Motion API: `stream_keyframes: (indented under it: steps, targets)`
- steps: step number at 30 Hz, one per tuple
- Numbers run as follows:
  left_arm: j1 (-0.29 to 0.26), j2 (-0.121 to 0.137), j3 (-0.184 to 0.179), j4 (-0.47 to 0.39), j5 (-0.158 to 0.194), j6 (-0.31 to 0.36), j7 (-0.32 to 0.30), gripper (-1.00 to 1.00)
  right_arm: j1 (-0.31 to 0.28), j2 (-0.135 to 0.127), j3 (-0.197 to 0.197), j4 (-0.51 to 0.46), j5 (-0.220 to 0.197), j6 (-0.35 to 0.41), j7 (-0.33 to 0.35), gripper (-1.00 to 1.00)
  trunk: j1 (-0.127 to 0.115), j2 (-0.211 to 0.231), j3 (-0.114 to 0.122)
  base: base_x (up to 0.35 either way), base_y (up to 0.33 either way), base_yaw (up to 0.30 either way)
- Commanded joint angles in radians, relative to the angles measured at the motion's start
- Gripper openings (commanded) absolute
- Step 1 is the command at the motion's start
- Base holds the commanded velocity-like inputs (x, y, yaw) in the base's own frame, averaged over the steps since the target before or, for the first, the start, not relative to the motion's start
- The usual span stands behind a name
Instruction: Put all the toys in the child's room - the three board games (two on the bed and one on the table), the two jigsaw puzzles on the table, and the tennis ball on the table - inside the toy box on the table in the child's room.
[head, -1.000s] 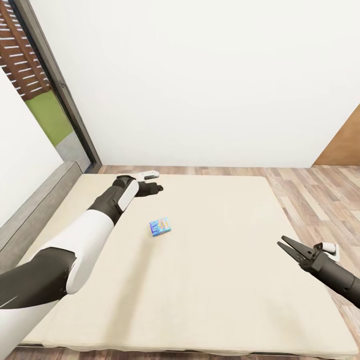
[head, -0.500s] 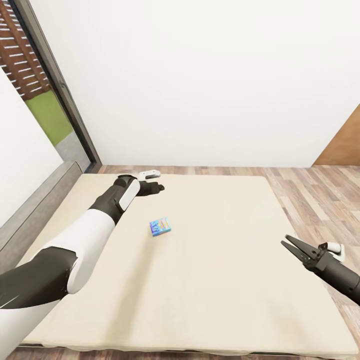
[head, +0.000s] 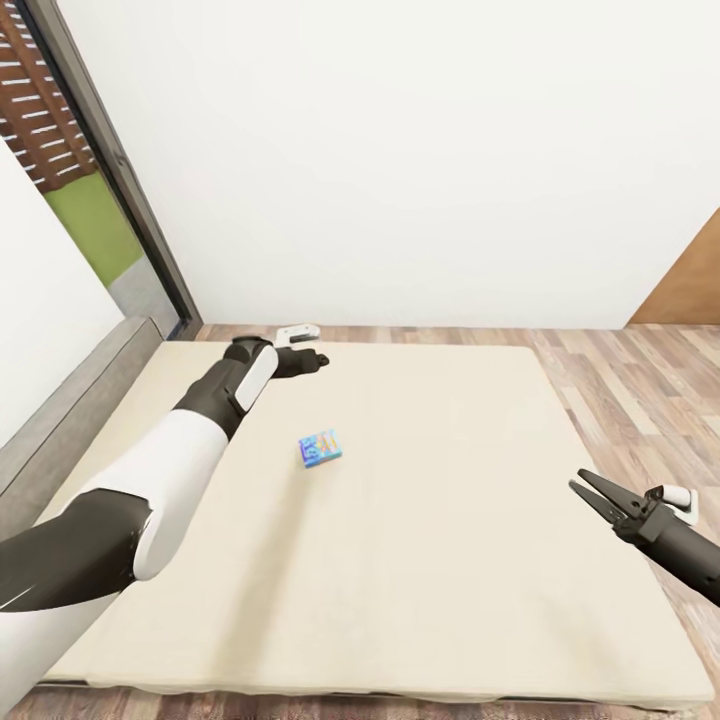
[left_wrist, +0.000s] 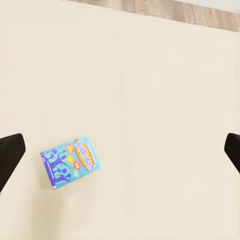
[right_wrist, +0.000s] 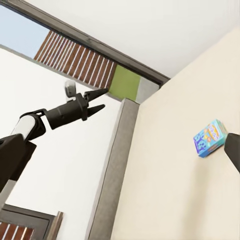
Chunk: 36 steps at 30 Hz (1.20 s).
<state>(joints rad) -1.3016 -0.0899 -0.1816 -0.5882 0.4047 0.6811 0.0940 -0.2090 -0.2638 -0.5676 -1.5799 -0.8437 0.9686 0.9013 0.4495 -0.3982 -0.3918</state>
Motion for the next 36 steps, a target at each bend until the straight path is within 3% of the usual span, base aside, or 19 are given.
stream_keyframes:
  steps: [1, 11, 21, 32, 35, 36]
  targets:
    - [-0.002, 0.001, -0.004, -0.007, 0.01, 0.004, 0.01, 1.0, -0.001, 0.0, -0.001, 0.0, 0.002, 0.004, 0.004, 1.0, 0.0, -0.002, -0.003, 0.0, 0.0, 0.0]
    - [-0.017, 0.004, -0.004, -0.016, 0.009, 0.007, 0.013, 1.0, 0.0, 0.0, 0.0, 0.0, 0.002, 0.004, 0.004, 1.0, 0.0, -0.002, -0.019, 0.0, 0.0, 0.0]
    - [-0.063, 0.004, -0.004, -0.015, 0.012, 0.025, 0.097, 1.0, -0.001, 0.0, 0.0, 0.0, 0.001, 0.004, 0.004, 1.0, 0.0, -0.002, -0.035, 0.0, 0.0, 0.0]
    - [-0.068, -0.001, -0.002, -0.008, 0.011, 0.031, 0.107, 1.0, -0.002, 0.001, 0.004, -0.005, -0.002, 0.017, 0.004, 1.0, 0.0, -0.002, -0.053, 0.0, 0.0, 0.0]
    - [-0.068, -0.01, -0.002, -0.008, 0.01, 0.031, 0.108, 1.0, -0.029, -0.01, 0.004, -0.005, -0.003, 0.048, -0.002, 1.0, 0.0, -0.002, -0.058, 0.0, 0.0, 0.0]
    - [-0.068, -0.016, -0.002, -0.007, 0.01, 0.031, 0.108, 1.0, -0.075, -0.02, 0.004, -0.005, -0.004, 0.065, -0.007, 1.0, 0.0, -0.002, -0.059, 0.0, 0.0, 0.0]
